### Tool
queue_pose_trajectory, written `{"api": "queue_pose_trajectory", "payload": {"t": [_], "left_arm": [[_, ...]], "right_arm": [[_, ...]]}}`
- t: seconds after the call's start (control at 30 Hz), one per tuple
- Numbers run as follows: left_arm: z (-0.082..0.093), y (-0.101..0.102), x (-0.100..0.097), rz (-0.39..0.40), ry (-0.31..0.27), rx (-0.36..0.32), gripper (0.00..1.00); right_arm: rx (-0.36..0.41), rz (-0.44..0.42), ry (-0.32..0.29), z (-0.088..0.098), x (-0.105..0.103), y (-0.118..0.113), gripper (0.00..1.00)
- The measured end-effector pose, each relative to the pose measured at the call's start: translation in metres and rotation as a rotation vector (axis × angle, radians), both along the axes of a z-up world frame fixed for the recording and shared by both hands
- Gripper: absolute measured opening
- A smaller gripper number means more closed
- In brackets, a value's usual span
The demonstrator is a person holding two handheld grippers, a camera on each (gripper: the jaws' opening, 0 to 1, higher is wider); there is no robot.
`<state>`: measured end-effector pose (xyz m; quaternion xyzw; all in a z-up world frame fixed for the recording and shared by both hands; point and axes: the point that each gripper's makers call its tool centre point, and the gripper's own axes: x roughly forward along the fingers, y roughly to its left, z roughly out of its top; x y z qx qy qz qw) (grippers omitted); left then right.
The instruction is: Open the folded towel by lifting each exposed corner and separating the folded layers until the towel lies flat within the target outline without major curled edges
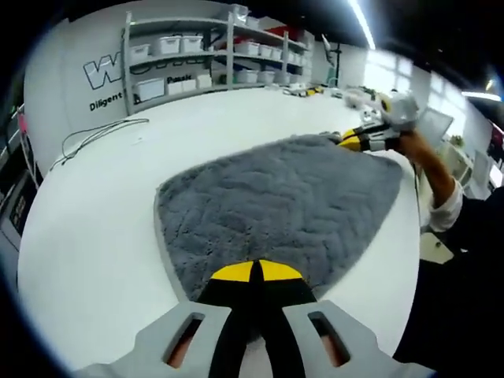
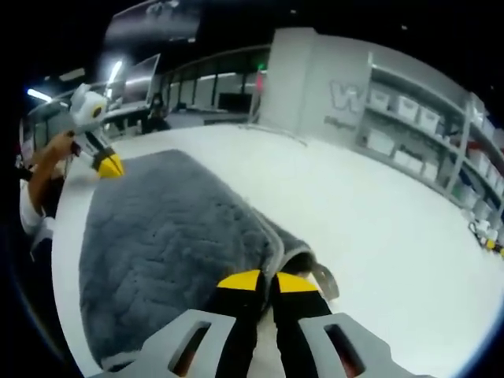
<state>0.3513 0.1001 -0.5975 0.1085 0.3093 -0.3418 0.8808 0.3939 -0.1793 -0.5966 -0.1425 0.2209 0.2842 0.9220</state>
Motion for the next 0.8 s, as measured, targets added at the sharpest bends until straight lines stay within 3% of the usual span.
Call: {"api": "queue_pose_trajectory", "payload": {"t": [0.13, 0.3, 0.8], "left_arm": [[0.000, 0.003, 0.005, 0.019, -0.018, -0.001, 0.01], [0.000, 0.000, 0.006, 0.032, -0.062, 0.051, 0.01], [-0.001, 0.000, 0.012, 0.070, -0.093, 0.064, 0.01]], "right_arm": [[-0.004, -0.001, 0.017, 0.000, -0.005, 0.000, 0.02], [-0.023, 0.010, 0.033, -0.001, -0.012, 0.000, 0.02], [-0.058, 0.034, 0.072, -0.002, -0.026, 0.000, 0.02]]}}
